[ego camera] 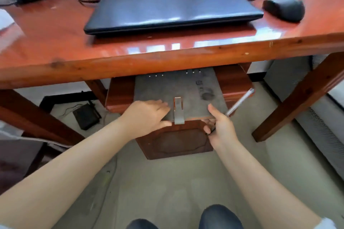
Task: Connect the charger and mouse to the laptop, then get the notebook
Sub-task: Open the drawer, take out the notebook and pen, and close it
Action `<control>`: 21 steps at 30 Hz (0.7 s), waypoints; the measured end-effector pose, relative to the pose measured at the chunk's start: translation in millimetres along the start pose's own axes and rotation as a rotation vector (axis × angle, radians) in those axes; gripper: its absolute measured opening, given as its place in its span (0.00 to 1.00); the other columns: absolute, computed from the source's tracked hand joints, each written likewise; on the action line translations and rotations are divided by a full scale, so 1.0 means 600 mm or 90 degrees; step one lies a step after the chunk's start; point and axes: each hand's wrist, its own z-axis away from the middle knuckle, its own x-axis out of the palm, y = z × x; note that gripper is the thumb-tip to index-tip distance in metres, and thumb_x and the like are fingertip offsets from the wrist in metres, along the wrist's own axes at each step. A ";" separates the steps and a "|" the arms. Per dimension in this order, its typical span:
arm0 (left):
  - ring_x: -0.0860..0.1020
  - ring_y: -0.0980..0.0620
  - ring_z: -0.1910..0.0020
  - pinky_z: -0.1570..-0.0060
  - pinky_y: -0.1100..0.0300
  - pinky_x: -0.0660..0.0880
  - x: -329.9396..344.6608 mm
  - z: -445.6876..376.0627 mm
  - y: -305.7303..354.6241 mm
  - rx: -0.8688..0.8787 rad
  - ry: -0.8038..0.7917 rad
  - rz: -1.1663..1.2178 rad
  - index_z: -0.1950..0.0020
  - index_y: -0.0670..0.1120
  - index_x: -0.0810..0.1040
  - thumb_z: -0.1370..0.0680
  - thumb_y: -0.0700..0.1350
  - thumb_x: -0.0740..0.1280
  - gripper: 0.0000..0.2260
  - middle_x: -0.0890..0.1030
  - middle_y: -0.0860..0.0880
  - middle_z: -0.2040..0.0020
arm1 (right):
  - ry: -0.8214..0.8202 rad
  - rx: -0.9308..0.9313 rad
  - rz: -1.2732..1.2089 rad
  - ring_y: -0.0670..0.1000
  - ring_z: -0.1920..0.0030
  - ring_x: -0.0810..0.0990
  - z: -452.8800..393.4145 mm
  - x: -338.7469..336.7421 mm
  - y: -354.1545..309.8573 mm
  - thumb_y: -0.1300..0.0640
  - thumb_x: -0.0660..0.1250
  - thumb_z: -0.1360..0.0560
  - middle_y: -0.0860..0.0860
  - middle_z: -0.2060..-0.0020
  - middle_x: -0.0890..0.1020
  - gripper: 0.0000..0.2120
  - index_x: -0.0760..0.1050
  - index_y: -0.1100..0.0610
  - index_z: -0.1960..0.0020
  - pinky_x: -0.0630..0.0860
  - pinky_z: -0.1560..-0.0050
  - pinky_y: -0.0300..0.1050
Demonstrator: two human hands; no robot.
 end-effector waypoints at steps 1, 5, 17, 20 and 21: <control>0.85 0.39 0.59 0.71 0.48 0.82 -0.015 0.003 -0.003 -0.035 -0.039 0.062 0.53 0.35 0.83 0.33 0.48 0.76 0.18 0.86 0.37 0.56 | 0.014 0.032 0.005 0.42 0.84 0.73 0.014 -0.007 -0.009 0.61 0.66 0.26 0.51 0.81 0.75 0.06 0.71 0.59 0.60 0.57 0.86 0.30; 0.74 0.45 0.36 0.39 0.52 0.73 -0.069 0.013 -0.016 -0.235 -0.149 0.223 0.36 0.40 0.73 0.22 0.50 0.63 0.20 0.76 0.42 0.34 | 0.016 0.087 0.053 0.42 0.86 0.70 0.085 -0.032 -0.071 0.63 0.60 0.24 0.47 0.85 0.76 0.11 0.71 0.59 0.65 0.57 0.86 0.28; 0.76 0.63 0.69 0.68 0.69 0.72 -0.339 0.065 -0.071 -0.653 -0.382 0.894 0.57 0.46 0.76 0.20 0.49 0.58 0.12 0.77 0.53 0.64 | -0.045 0.135 0.216 0.42 0.87 0.65 0.292 0.120 -0.258 0.57 0.59 0.22 0.45 0.83 0.77 0.12 0.74 0.57 0.63 0.55 0.86 0.29; 0.77 0.54 0.65 0.67 0.64 0.73 -0.380 0.103 -0.104 -0.756 -0.267 0.939 0.53 0.43 0.75 0.19 0.46 0.59 0.09 0.78 0.48 0.60 | -0.062 0.112 0.284 0.43 0.84 0.71 0.297 0.219 -0.273 0.56 0.63 0.24 0.46 0.82 0.79 0.10 0.73 0.56 0.64 0.58 0.84 0.29; 0.76 0.49 0.63 0.64 0.62 0.73 -0.389 0.116 -0.117 -0.788 -0.235 0.922 0.54 0.42 0.75 0.19 0.45 0.58 0.09 0.78 0.46 0.60 | -0.067 0.096 0.323 0.45 0.80 0.73 0.295 0.254 -0.272 0.56 0.65 0.25 0.47 0.78 0.79 0.11 0.72 0.56 0.66 0.61 0.81 0.31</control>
